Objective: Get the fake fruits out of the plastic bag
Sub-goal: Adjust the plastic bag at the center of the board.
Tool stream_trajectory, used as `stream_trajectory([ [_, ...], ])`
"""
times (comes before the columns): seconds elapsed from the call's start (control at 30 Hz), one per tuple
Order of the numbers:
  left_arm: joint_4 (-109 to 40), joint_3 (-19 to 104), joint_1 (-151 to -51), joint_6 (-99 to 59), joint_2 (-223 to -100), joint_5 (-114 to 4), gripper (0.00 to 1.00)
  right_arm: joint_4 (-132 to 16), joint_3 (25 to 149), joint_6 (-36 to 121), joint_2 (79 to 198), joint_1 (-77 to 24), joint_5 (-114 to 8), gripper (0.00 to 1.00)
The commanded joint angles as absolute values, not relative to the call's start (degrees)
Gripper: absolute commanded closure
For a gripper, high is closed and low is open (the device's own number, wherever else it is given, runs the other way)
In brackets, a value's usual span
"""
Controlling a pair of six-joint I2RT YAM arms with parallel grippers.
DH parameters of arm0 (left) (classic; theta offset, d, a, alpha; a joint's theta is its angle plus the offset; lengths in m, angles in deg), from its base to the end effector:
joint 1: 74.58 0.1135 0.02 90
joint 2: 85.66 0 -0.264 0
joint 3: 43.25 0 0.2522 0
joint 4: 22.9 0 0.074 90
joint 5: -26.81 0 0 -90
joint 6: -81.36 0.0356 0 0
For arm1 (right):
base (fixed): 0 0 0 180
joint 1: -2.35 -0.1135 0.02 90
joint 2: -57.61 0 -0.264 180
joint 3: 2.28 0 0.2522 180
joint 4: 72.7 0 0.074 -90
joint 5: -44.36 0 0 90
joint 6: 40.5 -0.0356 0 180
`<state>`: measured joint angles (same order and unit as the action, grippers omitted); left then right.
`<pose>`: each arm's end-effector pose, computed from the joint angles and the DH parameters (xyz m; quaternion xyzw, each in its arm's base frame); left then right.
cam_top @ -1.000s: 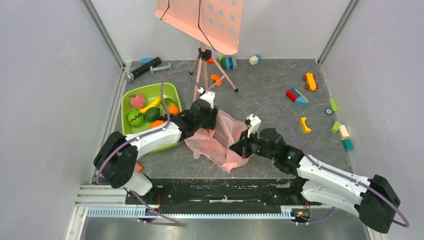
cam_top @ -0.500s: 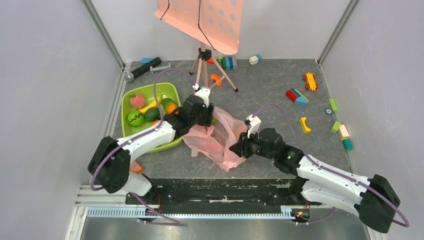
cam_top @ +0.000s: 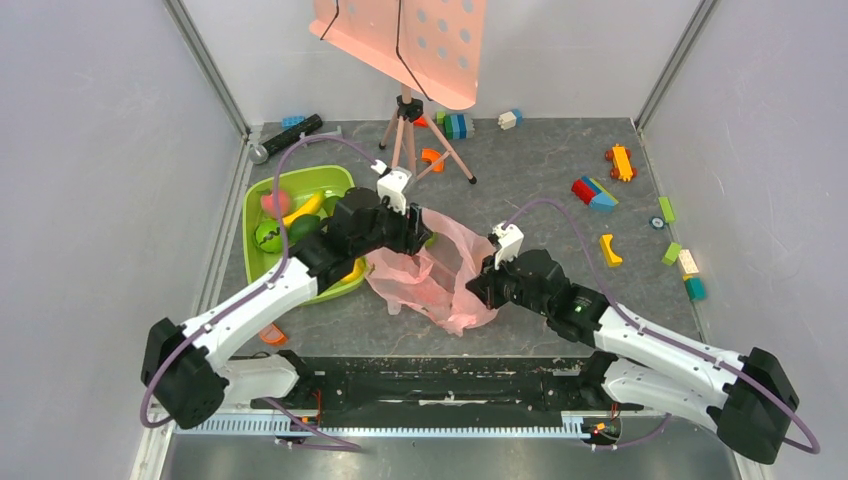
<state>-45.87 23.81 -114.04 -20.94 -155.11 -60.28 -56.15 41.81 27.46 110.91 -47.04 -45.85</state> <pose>0.2137 -0.1783 0.3033 0.2116 0.8180 -0.2526 0.4715 0.1365 0.1594 0.2372 -0.2012 0.8227 0.3116 0.4308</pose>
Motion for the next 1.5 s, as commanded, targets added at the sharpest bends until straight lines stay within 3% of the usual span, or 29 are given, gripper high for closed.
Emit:
stream_trajectory([
  [0.0, -48.24, 22.96, -114.75, -21.15, -150.82, -51.54, 0.41, -56.90, 45.37, 28.74, 111.25, -47.23, -44.59, 0.96],
  [0.1, -49.09, 20.81, -117.46, -23.50, -148.28, -49.99, 0.44, -57.32, 45.91, 28.67, 111.43, -47.25, -44.25, 0.96],
  [0.43, -60.16, 16.74, -130.44, -33.27, -138.71, -62.97, 0.44, -58.12, 47.17, 28.64, 112.81, -47.24, -44.74, 0.96],
  [0.77, -56.27, 5.07, -131.27, -43.47, -129.64, -73.40, 0.47, -58.50, 46.90, 28.32, 113.24, -47.22, -45.47, 0.97],
  [1.33, -43.79, 4.33, -130.28, -32.90, -143.08, -80.11, 0.48, -57.43, 45.93, 28.19, 111.82, -47.22, -45.47, 0.96],
  [1.47, -42.96, 5.42, -129.86, -28.00, -144.98, -81.54, 0.44, -57.48, 45.94, 28.17, 112.16, -47.27, -45.49, 0.96],
])
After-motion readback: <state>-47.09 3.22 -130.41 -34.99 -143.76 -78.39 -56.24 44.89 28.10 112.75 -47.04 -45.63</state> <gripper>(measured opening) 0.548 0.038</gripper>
